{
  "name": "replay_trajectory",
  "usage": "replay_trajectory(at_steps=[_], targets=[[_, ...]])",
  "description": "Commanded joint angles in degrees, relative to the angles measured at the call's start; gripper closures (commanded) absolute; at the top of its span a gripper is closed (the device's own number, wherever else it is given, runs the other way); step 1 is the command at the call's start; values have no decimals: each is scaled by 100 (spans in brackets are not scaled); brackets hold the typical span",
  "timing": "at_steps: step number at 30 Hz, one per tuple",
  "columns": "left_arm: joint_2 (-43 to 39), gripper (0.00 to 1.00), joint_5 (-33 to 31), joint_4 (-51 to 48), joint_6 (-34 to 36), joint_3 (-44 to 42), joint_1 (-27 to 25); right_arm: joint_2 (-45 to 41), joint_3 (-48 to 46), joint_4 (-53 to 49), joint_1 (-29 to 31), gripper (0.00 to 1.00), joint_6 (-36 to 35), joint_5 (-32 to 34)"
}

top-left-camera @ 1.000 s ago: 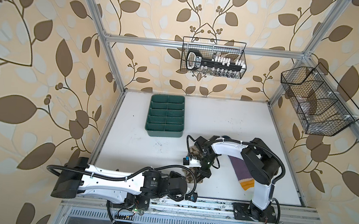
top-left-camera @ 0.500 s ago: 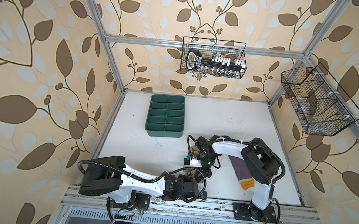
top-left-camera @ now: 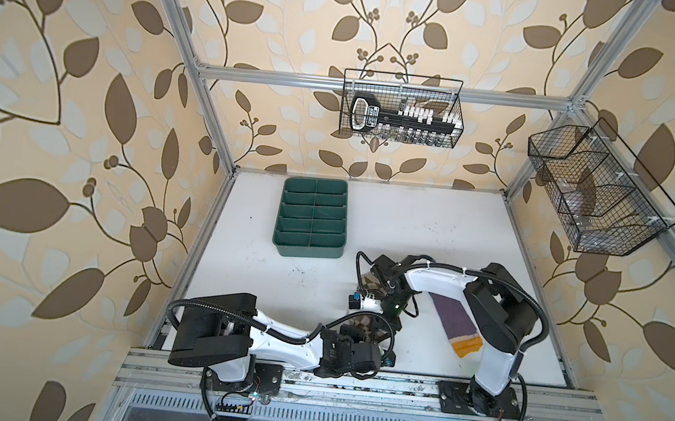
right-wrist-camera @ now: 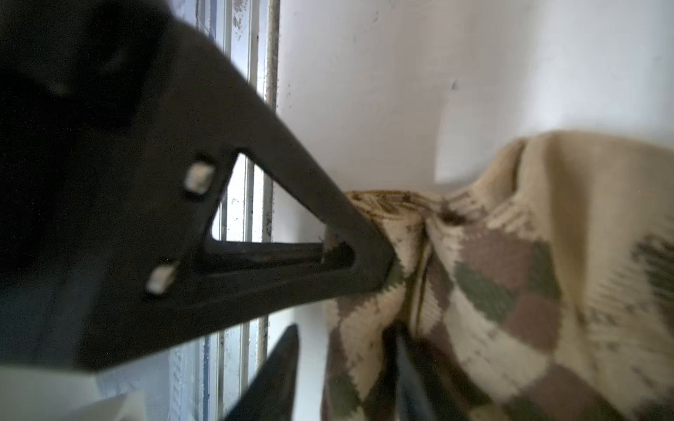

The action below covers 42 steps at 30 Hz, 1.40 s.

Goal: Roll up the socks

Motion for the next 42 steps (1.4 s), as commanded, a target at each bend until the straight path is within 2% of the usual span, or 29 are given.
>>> replay_trajectory(at_steps=[1, 5, 9, 11, 15, 19, 21, 22, 24, 26, 28, 29, 33, 35, 39, 42], targets=[[-185, 98, 1119, -842, -54, 216, 222, -454, -164, 363, -265, 0, 198, 548], [-84, 100, 1811, -1298, -33, 528, 538, -1200, -328, 937, -696, 0, 766, 955], [32, 100, 2413, -1791, 8, 833, 803, -2316, -648, 2007, -1442, 0, 1739, 1694], [100, 100, 2703, -2084, 49, 1017, 964, -2892, -848, 2661, -1939, 0, 2450, 1912], [327, 100, 3820, -2942, 152, 1597, 1607, -3893, -1221, 3948, -2700, 0, 4320, 1730], [569, 99, 4633, -3412, 251, 2030, 2118, -4485, -1694, 4933, -3004, 0, 5819, 1625], [676, 100, 4868, -3544, 320, 2143, 2278, -4630, -1879, 5350, -3168, 0, 6287, 1305], [732, 100, 4912, -3572, 322, 2184, 2351, -4692, -2004, 5658, -3313, 0, 6435, 912], [857, 100, 4999, -3639, 374, 2254, 2488, -4896, -2251, 6296, -3477, 8, 6637, 341], [1013, 100, 5126, -3709, 407, 2345, 2615, -5269, -2392, 6394, -3399, 14, 6533, 510], [1152, 100, 5233, -3763, 398, 2458, 2694, -5789, -2480, 6048, -2976, 20, 5844, 1125], [1212, 100, 5295, -3794, 408, 2501, 2707, -6102, -2530, 5783, -2548, 23, 5253, 1710], [1358, 100, 5383, -3836, 409, 2583, 2753, -7001, -2876, 4996, -266, 30, 2549, 4269], [1392, 100, 5412, -3859, 392, 2608, 2797, -7152, -2945, 4559, 742, 32, 1567, 5186], [1405, 99, 5497, -3850, 343, 2638, 2936, -6998, -3026, 3572, 2696, 35, 279, 6601], [1453, 99, 5563, -3889, 348, 2693, 3023, -6709, -3251, 3362, 3938, 36, -221, 7318]])
